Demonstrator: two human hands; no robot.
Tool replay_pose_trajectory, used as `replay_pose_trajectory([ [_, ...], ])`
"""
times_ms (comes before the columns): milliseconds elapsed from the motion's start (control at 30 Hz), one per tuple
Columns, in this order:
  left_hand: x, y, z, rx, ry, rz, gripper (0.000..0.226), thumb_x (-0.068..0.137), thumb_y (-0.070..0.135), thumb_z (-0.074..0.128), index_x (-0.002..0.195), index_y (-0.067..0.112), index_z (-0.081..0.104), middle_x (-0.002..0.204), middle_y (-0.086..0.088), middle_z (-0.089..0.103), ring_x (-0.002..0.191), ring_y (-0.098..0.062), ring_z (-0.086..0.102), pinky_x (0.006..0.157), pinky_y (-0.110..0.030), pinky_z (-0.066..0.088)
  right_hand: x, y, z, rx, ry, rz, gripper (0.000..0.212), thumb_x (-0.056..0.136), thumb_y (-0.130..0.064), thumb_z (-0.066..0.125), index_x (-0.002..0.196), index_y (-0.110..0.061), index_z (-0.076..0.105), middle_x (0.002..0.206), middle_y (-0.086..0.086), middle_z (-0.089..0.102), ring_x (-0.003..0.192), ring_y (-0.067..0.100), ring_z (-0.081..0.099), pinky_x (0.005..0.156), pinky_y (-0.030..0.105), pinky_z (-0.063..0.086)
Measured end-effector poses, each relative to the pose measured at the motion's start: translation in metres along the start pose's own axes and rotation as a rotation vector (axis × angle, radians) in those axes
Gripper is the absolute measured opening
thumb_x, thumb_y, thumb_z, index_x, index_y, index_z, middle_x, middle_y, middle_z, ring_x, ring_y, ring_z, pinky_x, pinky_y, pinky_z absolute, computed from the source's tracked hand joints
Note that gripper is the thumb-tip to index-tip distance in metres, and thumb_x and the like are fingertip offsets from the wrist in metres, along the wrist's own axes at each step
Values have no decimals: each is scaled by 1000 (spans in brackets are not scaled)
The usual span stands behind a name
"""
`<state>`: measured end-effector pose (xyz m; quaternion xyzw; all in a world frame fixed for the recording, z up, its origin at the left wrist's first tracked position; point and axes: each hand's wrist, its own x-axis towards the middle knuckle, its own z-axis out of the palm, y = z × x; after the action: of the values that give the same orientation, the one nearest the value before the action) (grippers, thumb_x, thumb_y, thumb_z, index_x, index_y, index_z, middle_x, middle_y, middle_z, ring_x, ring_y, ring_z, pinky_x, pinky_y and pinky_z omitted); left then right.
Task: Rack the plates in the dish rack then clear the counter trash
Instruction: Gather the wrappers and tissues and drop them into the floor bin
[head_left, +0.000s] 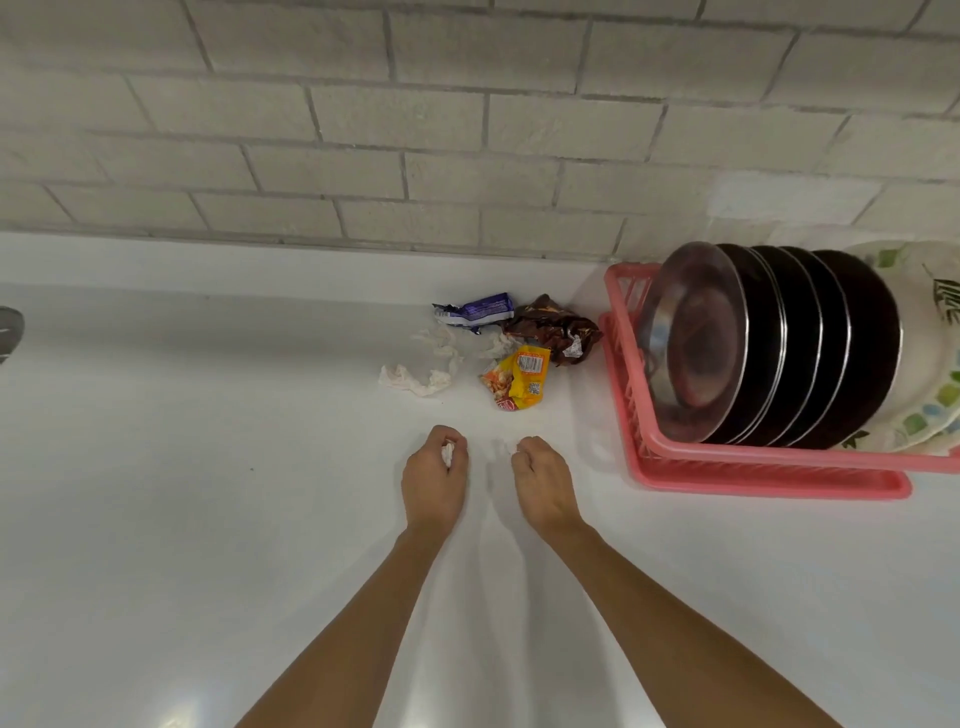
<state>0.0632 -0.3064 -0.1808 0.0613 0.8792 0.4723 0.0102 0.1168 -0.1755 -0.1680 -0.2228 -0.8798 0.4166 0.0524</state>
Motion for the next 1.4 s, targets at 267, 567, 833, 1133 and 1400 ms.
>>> replay_pose_trajectory([
  [267, 38, -12, -29, 77, -55, 112, 8, 92, 17, 61, 95, 24, 61, 98, 7, 67, 90, -14, 61, 73, -28, 46, 18, -7, 7, -309, -29, 35, 35, 105, -26, 32, 77, -9, 44, 82, 7, 53, 77, 20, 44, 69, 29, 29],
  [567, 101, -14, -51, 508, -237, 112, 44, 90, 27, 64, 133, 30, 56, 145, 6, 37, 107, -27, 62, 87, -35, 49, 20, -12, 5, -386, -94, 24, 28, 106, -26, 30, 84, -13, 44, 104, 13, 64, 98, 27, 57, 80, 31, 37],
  [833, 93, -22, -42, 364, -162, 95, 18, 86, 30, 68, 87, 14, 60, 103, 2, 53, 83, -22, 59, 68, -26, 38, 24, -15, 1, -411, -109, 35, 30, 106, -27, 30, 84, -12, 45, 103, 13, 64, 98, 28, 57, 83, 34, 39],
  [1133, 6, -17, -22, -108, -19, 64, 15, 72, 14, 63, 86, 20, 65, 89, 6, 63, 82, -3, 60, 71, -14, 44, 20, -13, 2, -410, -110, 36, 34, 106, -27, 30, 76, -15, 40, 103, 12, 64, 98, 27, 57, 80, 31, 37],
  [1400, -28, -9, -14, -256, -37, -22, 15, 78, 3, 60, 72, 13, 70, 76, 5, 70, 77, -5, 64, 70, -10, 45, 22, -13, 0, -325, -150, 11, 40, 105, -22, 32, 65, -22, 28, 88, 9, 54, 81, 19, 44, 71, 27, 29],
])
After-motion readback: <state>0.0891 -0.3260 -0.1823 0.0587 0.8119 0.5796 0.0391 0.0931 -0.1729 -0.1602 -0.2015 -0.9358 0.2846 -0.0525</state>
